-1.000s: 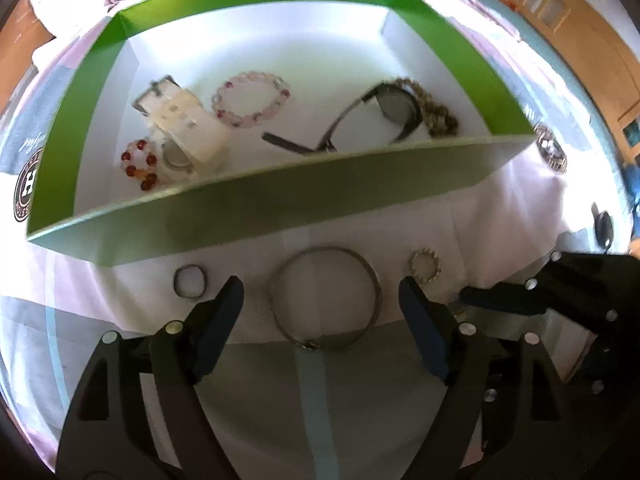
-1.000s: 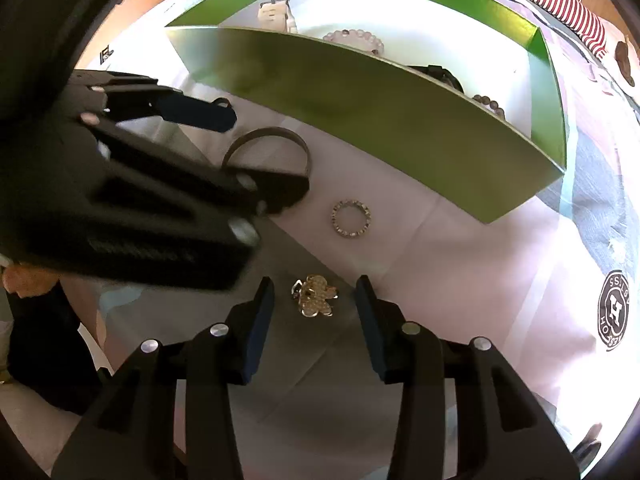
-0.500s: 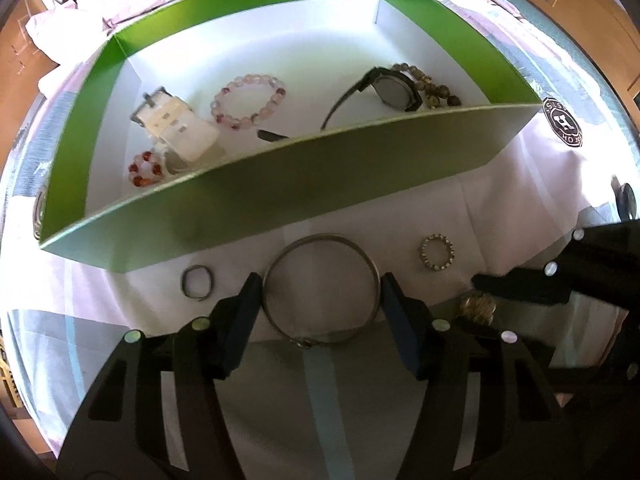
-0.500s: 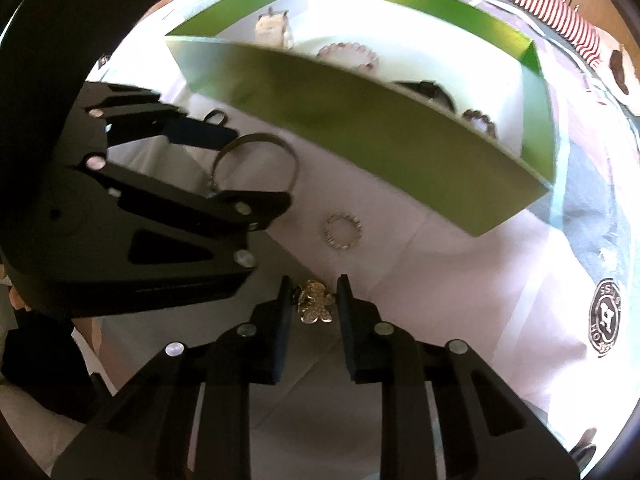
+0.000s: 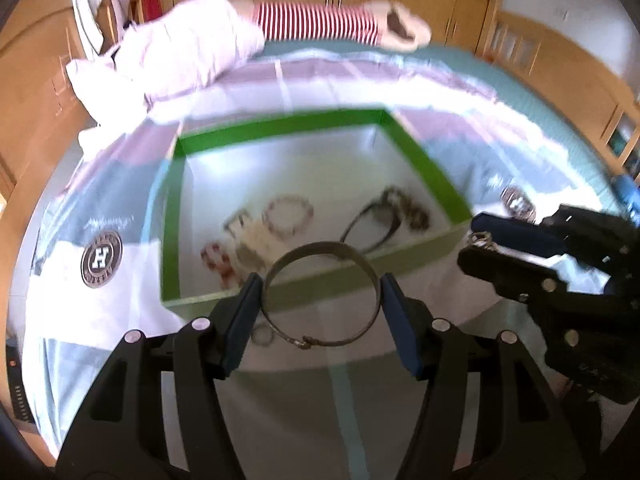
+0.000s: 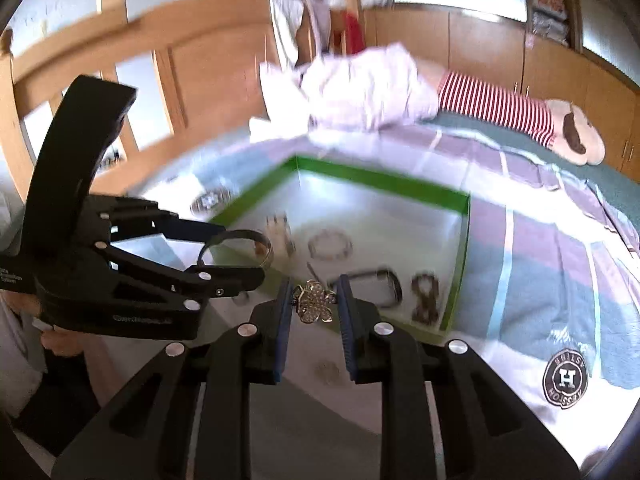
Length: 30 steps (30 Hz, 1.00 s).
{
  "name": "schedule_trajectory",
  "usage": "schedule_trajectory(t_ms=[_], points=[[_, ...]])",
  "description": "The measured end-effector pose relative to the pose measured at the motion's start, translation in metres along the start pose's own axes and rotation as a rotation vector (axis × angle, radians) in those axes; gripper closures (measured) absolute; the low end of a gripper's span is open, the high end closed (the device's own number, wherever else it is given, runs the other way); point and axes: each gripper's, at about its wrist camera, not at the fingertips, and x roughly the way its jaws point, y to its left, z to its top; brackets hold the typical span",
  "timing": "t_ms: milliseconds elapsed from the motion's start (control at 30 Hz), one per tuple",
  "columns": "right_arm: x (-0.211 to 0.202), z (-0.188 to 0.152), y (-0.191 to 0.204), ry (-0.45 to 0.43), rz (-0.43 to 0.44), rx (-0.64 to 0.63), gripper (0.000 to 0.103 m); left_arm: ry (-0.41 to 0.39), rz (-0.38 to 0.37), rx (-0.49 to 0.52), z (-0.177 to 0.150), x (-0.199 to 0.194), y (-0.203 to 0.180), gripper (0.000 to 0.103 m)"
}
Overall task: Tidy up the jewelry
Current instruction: 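Carry the bangle and keychain into the box and open both tools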
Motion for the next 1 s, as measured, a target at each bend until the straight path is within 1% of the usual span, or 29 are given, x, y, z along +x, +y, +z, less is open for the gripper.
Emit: schedule_trajectory(t_ms=[67, 167, 233, 333, 467, 567, 700, 800, 900, 967, 1000], points=[[0.001, 0.01, -0.009, -0.036, -0.019, 0.009, 0.08, -0.04, 0.0, -0.028, 0.004, -0.008, 0.006, 0.043], [0.008, 0.032, -0.016, -0.055, -0.106, 0.013, 0.08, -0.076, 0.051, -0.049, 0.015, -0.009, 0.012, 0.043], [0.015, 0.041, -0.02, -0.049, -0.139, 0.031, 0.08, -0.088, 0.106, -0.043, 0.025, -0.006, 0.014, 0.043], [0.028, 0.052, -0.026, -0.02, -0.187, 0.054, 0.08, -0.101, 0.158, -0.041, 0.04, -0.001, 0.022, 0.043], [0.052, 0.056, -0.032, 0.025, -0.216, 0.077, 0.08, -0.062, 0.211, -0.077, 0.047, 0.018, 0.039, 0.043], [0.068, 0.053, -0.038, 0.065, -0.219, 0.096, 0.08, -0.036, 0.224, -0.105, 0.049, 0.028, 0.049, 0.043], [0.088, 0.048, -0.044, 0.109, -0.236, 0.105, 0.08, -0.015, 0.236, -0.111, 0.052, 0.037, 0.054, 0.043], [0.1, 0.042, -0.051, 0.146, -0.239, 0.124, 0.08, 0.003, 0.231, -0.119, 0.055, 0.049, 0.059, 0.043], [0.107, 0.036, -0.055, 0.175, -0.249, 0.127, 0.08, 0.031, 0.208, -0.138, 0.056, 0.059, 0.062, 0.043], [0.107, 0.035, -0.058, 0.182, -0.256, 0.135, 0.073, 0.049, 0.208, -0.139, 0.054, 0.065, 0.062, 0.042], [0.106, 0.035, -0.058, 0.176, -0.252, 0.14, 0.063, 0.055, 0.209, -0.137, 0.053, 0.066, 0.061, 0.042]])
